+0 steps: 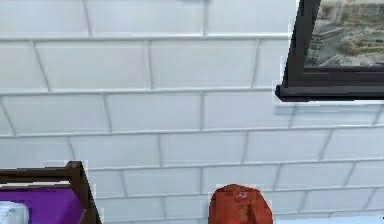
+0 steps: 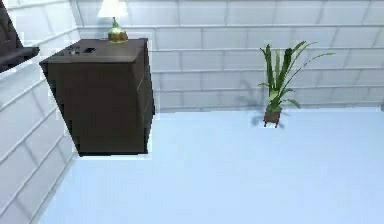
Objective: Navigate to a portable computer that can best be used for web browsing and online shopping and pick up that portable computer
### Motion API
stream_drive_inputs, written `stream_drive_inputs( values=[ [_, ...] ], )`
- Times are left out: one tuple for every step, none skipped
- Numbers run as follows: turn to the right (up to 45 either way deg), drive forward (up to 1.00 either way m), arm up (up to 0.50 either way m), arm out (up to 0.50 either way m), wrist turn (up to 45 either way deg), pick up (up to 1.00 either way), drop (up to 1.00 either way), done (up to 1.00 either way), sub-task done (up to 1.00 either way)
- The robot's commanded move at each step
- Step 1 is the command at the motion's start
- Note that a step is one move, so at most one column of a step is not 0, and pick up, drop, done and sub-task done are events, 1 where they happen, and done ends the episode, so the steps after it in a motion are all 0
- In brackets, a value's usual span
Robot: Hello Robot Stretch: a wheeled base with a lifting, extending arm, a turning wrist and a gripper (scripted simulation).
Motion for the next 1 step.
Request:
stream_drive_inputs(
  values=[
    [45.0, 0.0, 0.0, 0.0, 0.0, 0.0, 0.0, 0.0, 0.0]
  ],
)
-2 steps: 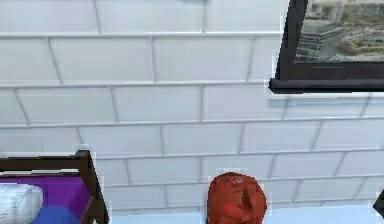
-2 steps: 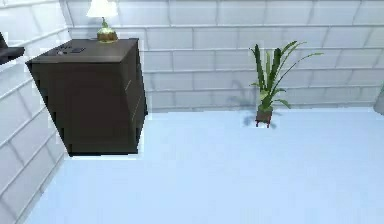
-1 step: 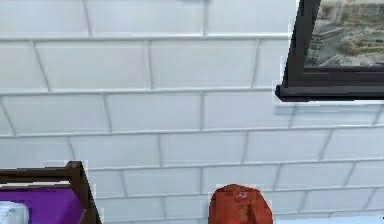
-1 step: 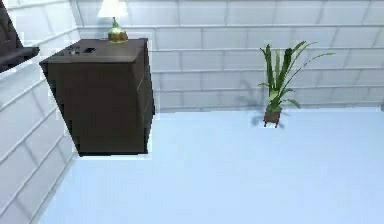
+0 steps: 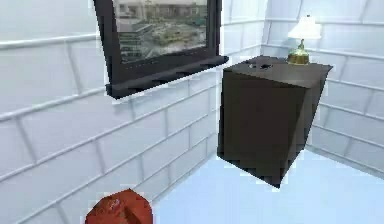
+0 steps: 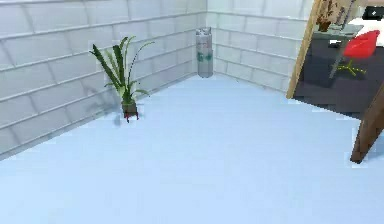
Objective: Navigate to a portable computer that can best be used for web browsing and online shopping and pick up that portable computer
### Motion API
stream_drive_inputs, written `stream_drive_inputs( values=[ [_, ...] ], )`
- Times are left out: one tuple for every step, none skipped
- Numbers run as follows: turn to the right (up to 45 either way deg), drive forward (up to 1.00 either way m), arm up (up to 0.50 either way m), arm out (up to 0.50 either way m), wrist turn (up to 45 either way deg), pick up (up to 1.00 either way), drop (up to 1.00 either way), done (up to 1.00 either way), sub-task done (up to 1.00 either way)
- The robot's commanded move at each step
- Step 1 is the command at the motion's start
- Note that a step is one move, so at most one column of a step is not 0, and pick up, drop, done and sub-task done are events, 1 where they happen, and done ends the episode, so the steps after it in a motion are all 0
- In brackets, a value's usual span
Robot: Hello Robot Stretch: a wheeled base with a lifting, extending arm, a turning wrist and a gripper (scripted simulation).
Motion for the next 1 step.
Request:
stream_drive_inputs(
  values=[
    [45.0, 0.0, 0.0, 0.0, 0.0, 0.0, 0.0, 0.0, 0.0]
  ],
)
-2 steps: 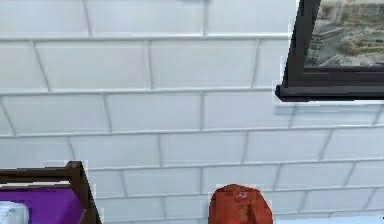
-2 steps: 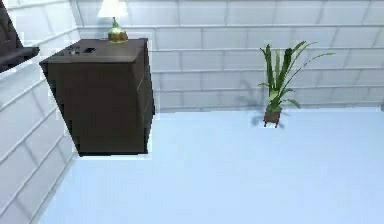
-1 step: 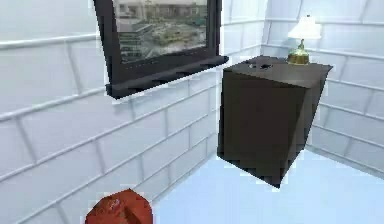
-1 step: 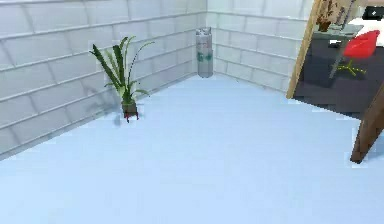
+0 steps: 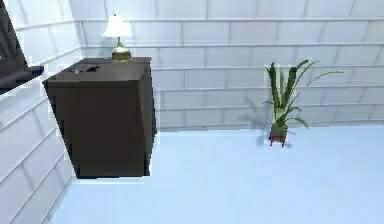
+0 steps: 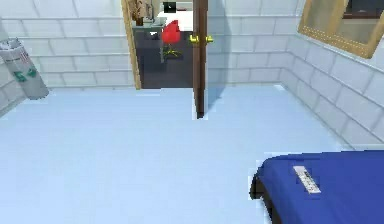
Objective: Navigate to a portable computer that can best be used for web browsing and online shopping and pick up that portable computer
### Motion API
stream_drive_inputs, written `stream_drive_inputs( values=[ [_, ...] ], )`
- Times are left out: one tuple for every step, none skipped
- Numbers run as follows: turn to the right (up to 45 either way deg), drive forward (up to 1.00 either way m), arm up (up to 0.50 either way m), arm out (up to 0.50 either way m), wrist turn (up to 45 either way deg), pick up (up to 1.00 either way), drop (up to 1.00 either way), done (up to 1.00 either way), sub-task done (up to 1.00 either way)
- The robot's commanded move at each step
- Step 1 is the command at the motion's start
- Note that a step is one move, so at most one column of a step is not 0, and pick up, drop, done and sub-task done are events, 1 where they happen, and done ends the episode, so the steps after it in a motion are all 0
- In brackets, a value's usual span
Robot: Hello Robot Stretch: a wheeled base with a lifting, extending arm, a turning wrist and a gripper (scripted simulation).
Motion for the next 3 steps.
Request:
stream_drive_inputs(
  values=[
    [45.0, 0.0, 0.0, 0.0, 0.0, 0.0, 0.0, 0.0, 0.0],
    [27.0, 0.0, 0.0, 0.0, 0.0, 0.0, 0.0, 0.0, 0.0],
    [45.0, 0.0, 0.0, 0.0, 0.0, 0.0, 0.0, 0.0, 0.0]
  ],
)
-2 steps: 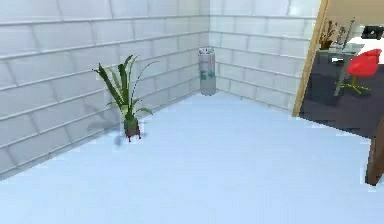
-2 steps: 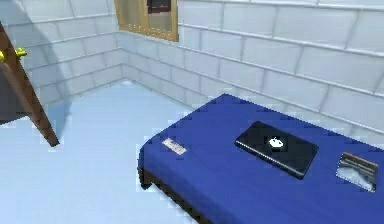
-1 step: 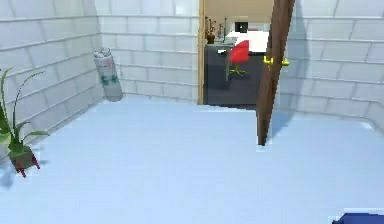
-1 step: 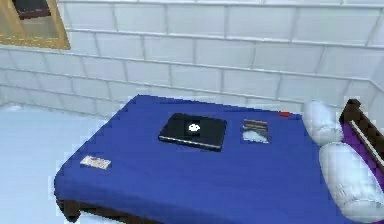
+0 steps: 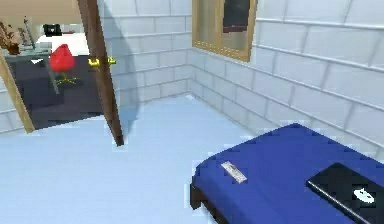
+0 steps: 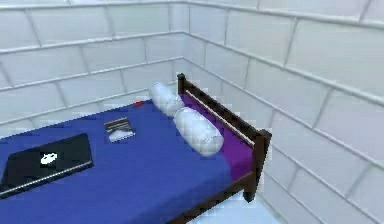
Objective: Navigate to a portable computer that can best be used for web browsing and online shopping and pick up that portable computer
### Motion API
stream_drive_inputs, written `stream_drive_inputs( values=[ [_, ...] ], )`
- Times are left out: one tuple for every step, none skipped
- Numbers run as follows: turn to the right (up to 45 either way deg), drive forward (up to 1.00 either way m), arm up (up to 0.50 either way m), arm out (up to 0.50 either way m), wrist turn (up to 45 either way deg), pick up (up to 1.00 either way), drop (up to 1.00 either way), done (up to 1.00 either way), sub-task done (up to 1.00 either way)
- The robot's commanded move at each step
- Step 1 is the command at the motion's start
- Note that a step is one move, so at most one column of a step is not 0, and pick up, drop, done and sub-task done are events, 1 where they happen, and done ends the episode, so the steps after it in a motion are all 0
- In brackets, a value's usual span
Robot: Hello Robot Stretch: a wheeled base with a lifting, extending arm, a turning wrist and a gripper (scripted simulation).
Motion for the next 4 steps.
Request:
stream_drive_inputs(
  values=[
    [45.0, 0.0, 0.0, 0.0, 0.0, 0.0, 0.0, 0.0, 0.0],
    [45.0, 0.0, 0.0, 0.0, 0.0, 0.0, 0.0, 0.0, 0.0],
    [24.0, 0.0, 0.0, 0.0, 0.0, 0.0, 0.0, 0.0, 0.0],
    [0.0, 0.5, 0.0, 0.0, 0.0, 0.0, 0.0, 0.0, 0.0]
  ],
)
